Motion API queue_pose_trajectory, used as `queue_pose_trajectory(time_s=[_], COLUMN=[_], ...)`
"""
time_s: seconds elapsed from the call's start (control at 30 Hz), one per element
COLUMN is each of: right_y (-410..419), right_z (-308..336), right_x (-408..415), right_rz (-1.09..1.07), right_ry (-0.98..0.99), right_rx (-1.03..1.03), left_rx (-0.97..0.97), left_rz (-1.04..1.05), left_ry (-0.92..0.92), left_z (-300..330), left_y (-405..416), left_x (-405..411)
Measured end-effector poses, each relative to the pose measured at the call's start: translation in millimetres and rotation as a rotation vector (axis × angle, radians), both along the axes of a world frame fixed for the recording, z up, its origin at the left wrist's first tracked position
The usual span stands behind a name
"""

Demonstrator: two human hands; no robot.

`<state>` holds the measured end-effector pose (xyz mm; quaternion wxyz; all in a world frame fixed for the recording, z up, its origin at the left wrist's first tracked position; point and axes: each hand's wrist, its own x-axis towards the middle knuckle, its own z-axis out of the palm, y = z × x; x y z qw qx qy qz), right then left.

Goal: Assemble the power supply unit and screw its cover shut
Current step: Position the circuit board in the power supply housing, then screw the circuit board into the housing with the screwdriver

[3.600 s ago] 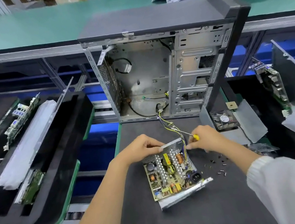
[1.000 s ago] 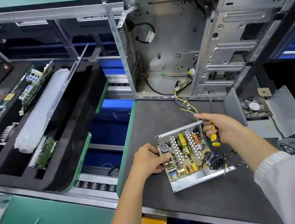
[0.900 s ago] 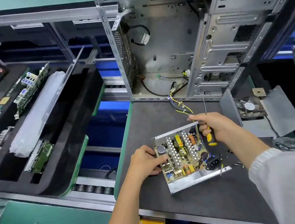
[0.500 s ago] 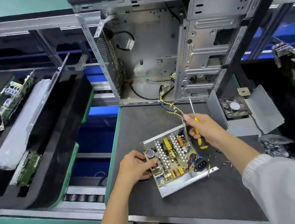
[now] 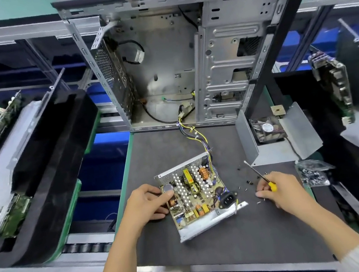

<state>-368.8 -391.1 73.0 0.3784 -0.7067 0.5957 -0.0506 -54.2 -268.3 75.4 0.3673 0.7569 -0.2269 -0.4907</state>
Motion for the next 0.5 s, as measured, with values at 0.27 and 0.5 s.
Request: queue_pose_trajectory(time_s=[0.27,0.5], right_y=[-10,-6], right_z=[0,-1], right_x=[14,14], right_rz=[0.011,0.014], right_ry=[0.016,0.031], right_rx=[-0.143,-0.221], left_rx=[-0.088,-0.216], left_rz=[0.013,0.117], left_ry=[-0.178,-0.442], left_z=[8,16], left_y=[-2,12], left_x=[-5,-6])
